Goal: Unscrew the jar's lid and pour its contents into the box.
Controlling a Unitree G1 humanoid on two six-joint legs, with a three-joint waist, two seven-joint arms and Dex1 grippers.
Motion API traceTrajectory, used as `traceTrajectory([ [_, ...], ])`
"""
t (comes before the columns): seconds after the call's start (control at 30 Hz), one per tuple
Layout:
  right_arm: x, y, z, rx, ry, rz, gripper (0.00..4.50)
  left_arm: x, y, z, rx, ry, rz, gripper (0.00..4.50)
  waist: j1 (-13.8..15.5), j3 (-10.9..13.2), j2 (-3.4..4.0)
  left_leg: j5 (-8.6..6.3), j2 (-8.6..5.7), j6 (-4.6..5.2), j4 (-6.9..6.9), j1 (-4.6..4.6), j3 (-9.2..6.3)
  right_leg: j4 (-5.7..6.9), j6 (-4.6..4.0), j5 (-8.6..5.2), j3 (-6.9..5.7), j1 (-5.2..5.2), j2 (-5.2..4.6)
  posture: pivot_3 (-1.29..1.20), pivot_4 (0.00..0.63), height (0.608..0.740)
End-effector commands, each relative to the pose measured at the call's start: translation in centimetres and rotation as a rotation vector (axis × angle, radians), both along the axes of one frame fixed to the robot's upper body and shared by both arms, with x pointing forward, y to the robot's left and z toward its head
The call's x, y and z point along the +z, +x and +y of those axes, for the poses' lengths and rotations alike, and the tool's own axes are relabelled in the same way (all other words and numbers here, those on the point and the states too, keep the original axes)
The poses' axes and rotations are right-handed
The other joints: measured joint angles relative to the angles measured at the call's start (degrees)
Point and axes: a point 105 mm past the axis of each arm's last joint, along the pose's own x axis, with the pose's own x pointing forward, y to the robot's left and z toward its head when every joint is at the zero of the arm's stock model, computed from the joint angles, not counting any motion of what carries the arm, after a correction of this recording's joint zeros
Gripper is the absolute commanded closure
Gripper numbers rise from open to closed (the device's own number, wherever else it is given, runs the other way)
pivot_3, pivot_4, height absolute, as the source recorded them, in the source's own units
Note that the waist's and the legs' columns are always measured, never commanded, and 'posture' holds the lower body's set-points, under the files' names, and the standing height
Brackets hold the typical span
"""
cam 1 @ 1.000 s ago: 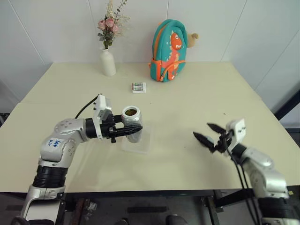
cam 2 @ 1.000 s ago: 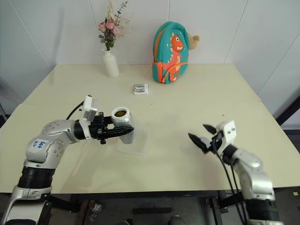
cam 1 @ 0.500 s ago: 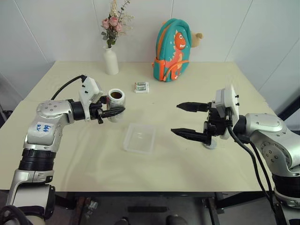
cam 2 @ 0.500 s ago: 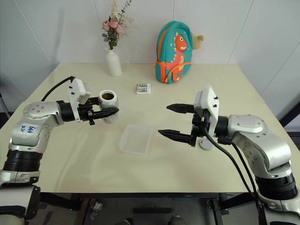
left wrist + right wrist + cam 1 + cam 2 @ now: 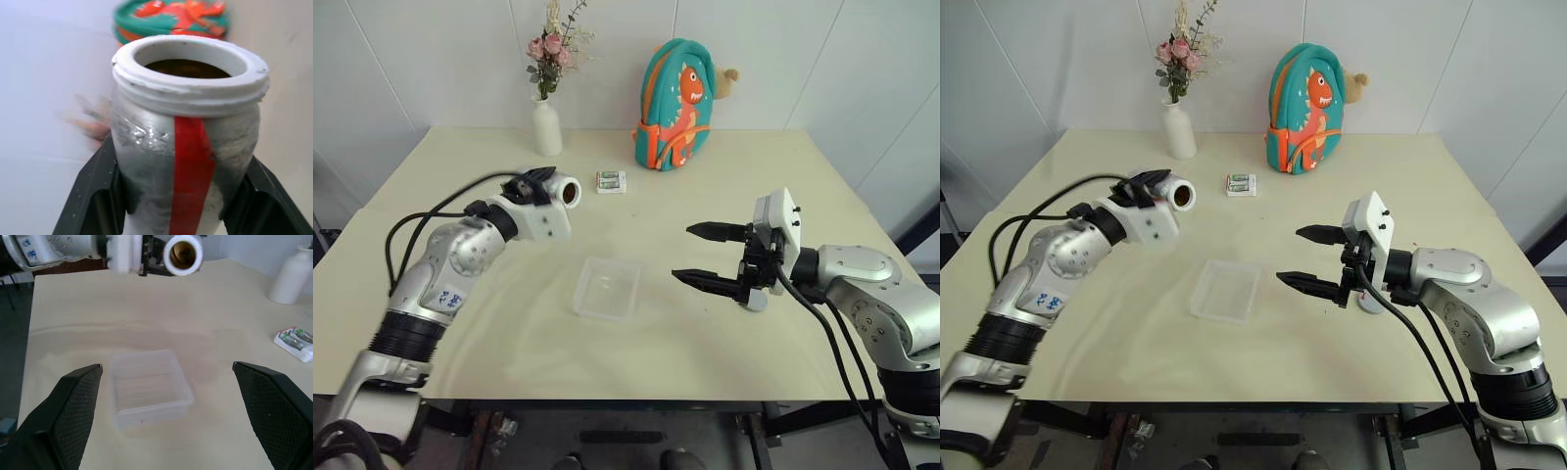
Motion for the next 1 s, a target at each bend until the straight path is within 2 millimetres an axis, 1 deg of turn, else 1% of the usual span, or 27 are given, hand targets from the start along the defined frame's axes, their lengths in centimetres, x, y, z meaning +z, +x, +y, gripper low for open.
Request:
traceTrajectory([
  [0.03, 1.5, 0.0, 0.0, -0.008, 0.054, -0.067, 0.02, 1.0, -1.4, -2.2, -0.11, 0.22, -0.354, 2.53, 0.29, 0.0, -0.01, 0.0, 0.0, 0.0, 0.01, 0.0, 0.01, 0.02, 0.0, 0.0, -0.01, 0.0, 0.0, 0.0, 0.15, 0.74],
  [0.07, 1.5, 0.0, 0.2, -0.005, 0.06, -0.067, 0.02, 1.2, -1.6, -2.7, -0.134, 0.277, -0.462, 2.53, 0.34, 0.0, -0.01, 0.0, 0.0, 0.01, 0.02, 0.0, -0.01, 0.03, 0.01, 0.0, -0.02, -0.01, 0.01, 0.0, 0.15, 0.74],
  [0.23, 1.5, 0.3, 0.6, -0.007, 0.092, -0.066, 0.02, 0.8, -1.2, -4.4, -0.224, 0.365, -0.543, 2.53, 0.48, 0.0, -0.03, 0.0, -0.04, 0.01, 0.1, -0.06, -0.01, 0.05, 0.08, 0.05, -0.03, -0.01, 0.01, 0.0, 0.15, 0.74],
  [0.27, 1.5, 0.4, 0.7, -0.01, 0.098, -0.069, 0.02, 1.1, -1.8, -5.0, -0.247, 0.396, -0.644, 2.53, 0.47, 0.0, -0.03, 0.0, -0.04, 0.01, 0.09, -0.06, 0.0, 0.05, 0.08, 0.05, -0.03, -0.01, 0.0, 0.0, 0.15, 0.74],
  [0.3, 1.5, 0.6, 0.8, -0.014, 0.108, -0.071, 0.02, 0.7, -1.3, -5.0, -0.236, 0.417, -0.623, 2.53, 0.47, 0.0, -0.03, 0.0, -0.04, 0.01, 0.07, -0.06, 0.0, 0.05, 0.08, 0.05, -0.03, -0.01, 0.01, 0.0, 0.15, 0.74],
  [0.33, 1.5, 0.6, 0.9, -0.017, 0.116, -0.074, 0.02, 0.5, -1.6, -5.3, -0.258, 0.434, -0.641, 2.53, 0.37, 0.0, -0.03, -0.01, -0.04, 0.02, 0.06, -0.05, 0.0, 0.06, 0.09, 0.04, -0.03, -0.01, 0.01, 0.0, 0.15, 0.74],
  [0.4, 1.6, 0.8, 1.0, -0.021, 0.13, -0.078, 0.02, -0.3, -1.1, -5.1, -0.259, 0.466, -0.601, 2.53, 0.11, 0.0, -0.03, -0.01, -0.04, 0.02, 0.02, -0.05, 0.01, 0.06, 0.09, 0.04, -0.02, -0.05, 0.01, 0.0, 0.15, 0.74],
  [0.43, 1.6, 0.8, 1.0, -0.023, 0.135, -0.078, 0.02, -0.3, -1.4, -5.2, -0.278, 0.457, -0.613, 2.53, 0.06, 0.0, -0.03, -0.01, -0.03, 0.02, 0.0, -0.04, 0.02, 0.09, 0.08, 0.04, -0.02, -0.07, 0.02, 0.0, 0.15, 0.74],
  [0.5, 1.5, 0.9, 1.1, -0.028, 0.14, -0.077, 0.02, -0.2, -1.2, -5.1, -0.262, 0.44, -0.597, 2.53, 0.16, 0.0, -0.03, -0.01, -0.01, 0.02, 0.0, -0.05, 0.02, 0.16, 0.07, 0.03, -0.02, -0.15, 0.03, 0.0, 0.15, 0.74],
  [0.57, 1.3, 1.0, 0.9, -0.038, 0.142, -0.075, 0.02, -0.1, -1.8, -5.2, -0.278, 0.415, -0.603, 2.53, 0.32, 0.0, -0.03, 0.0, -0.01, 0.02, 0.0, -0.08, 0.02, 0.19, 0.06, 0.03, -0.02, -0.19, 0.03, 0.0, 0.15, 0.74],
  [0.63, 1.2, 1.1, 0.8, -0.049, 0.148, -0.078, 0.02, -0.3, -2.0, -4.8, -0.268, 0.424, -0.593, 2.53, 0.34, 0.0, -0.03, 0.0, -0.02, 0.01, 0.02, -0.11, 0.02, 0.18, 0.06, 0.03, -0.02, -0.18, 0.01, 0.0, 0.15, 0.74],
  [0.73, 1.3, 1.2, 0.6, -0.054, 0.155, -0.083, 0.02, -0.3, -1.8, -3.7, -0.239, 0.42, -0.574, 2.53, 0.29, 0.0, -0.03, 0.0, -0.02, 0.01, 0.01, -0.1, 0.03, 0.19, 0.06, 0.03, -0.02, -0.18, 0.02, 0.0, 0.15, 0.74],
  [0.83, 1.3, 1.2, 0.6, -0.055, 0.154, -0.084, 0.02, 0.2, -1.6, -3.2, -0.227, 0.346, -0.527, 2.53, 0.37, 0.0, -0.03, 0.01, -0.01, 0.0, 0.03, -0.09, 0.03, 0.26, 0.06, 0.03, -0.03, -0.19, 0.02, 0.0, 0.15, 0.74],
  [0.87, 1.2, 1.2, 0.6, -0.054, 0.154, -0.083, 0.02, 0.2, -1.4, -3.0, -0.222, 0.294, -0.48, 2.53, 0.37, -0.01, -0.03, 0.01, -0.02, 0.0, 0.05, -0.1, 0.03, 0.27, 0.06, 0.03, -0.03, -0.19, 0.01, 0.0, 0.15, 0.74],
  [0.93, 1.0, 1.2, 0.7, -0.05, 0.146, -0.081, 0.02, 0.7, -0.2, -1.5, -0.159, 0.084, -0.33, 2.53, 0.4, -0.01, -0.03, 0.01, -0.02, 0.0, 0.1, -0.1, 0.03, 0.29, 0.06, 0.03, -0.02, -0.19, 0.01, 0.0, 0.15, 0.74],
  [0.97, 0.9, 1.2, 0.7, -0.049, 0.143, -0.08, 0.02, 1.2, 0.5, -0.2, -0.111, -0.067, -0.248, 2.53, 0.4, -0.01, -0.03, 0.02, -0.02, 0.0, 0.11, -0.09, 0.03, 0.34, 0.06, 0.03, -0.03, -0.18, 0.01, 0.0, 0.15, 0.74],
  [1.0, 0.9, 1.1, 0.7, -0.048, 0.142, -0.079, 0.02, 1.4, 1.0, 0.6, -0.086, -0.165, -0.194, 2.53, 0.39, -0.01, -0.03, 0.02, -0.02, 0.0, 0.13, -0.09, 0.03, 0.38, 0.06, 0.03, -0.03, -0.18, 0.01, 0.0, 0.15, 0.74],
])
